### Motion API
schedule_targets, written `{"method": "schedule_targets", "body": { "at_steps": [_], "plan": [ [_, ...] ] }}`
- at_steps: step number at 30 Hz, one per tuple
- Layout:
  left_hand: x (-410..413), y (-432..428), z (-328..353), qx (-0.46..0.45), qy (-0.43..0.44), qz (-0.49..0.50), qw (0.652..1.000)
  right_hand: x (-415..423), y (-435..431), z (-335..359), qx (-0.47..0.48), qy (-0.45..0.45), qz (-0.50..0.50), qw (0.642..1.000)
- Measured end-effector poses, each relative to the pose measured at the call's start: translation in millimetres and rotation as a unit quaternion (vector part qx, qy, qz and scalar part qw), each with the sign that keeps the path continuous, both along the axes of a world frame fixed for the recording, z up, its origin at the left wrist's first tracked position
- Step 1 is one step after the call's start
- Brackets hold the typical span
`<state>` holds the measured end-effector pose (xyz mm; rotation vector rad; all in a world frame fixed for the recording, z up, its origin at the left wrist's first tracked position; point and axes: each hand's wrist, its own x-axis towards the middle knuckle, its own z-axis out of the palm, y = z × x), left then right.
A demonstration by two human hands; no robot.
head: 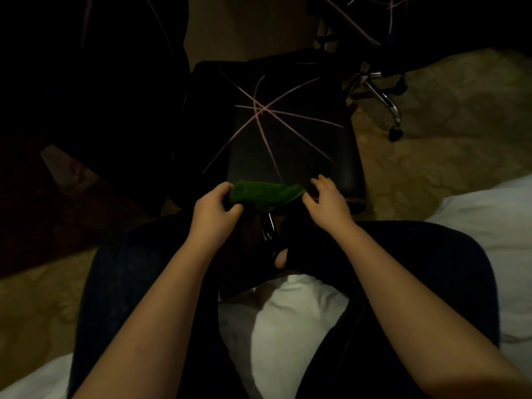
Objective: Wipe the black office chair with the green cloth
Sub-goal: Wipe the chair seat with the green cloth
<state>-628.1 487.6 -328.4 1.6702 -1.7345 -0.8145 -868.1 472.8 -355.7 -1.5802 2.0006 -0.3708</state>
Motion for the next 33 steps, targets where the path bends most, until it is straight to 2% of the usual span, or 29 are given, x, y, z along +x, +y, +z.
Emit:
{"method": "schedule_targets", "body": {
  "at_steps": [7, 17, 26, 33],
  "plan": [
    [0.0, 1.3, -4.3, 0.017, -0.041, 0.037, 0.998, 7.6, 7.4, -17.7, 0.010, 0.142, 0.050, 0.989],
    [27.0, 3.0, 0.6, 0.029, -0.032, 0.093, 0.995, 28.2, 21.1, -23.6, -0.006, 0.177, 0.069, 0.982],
    [31.7, 6.2, 4.8, 0.058, -0.029, 0.072, 0.995, 62.1, 36.0, -20.9, 0.011, 0.144, 0.138, 0.980],
    [31.6, 9.1, -0.8, 0.103, -0.097, 0.039, 0.989, 68.9, 47.1, -7.5, -0.029, 0.063, 0.234, 0.970]
  ]
}}
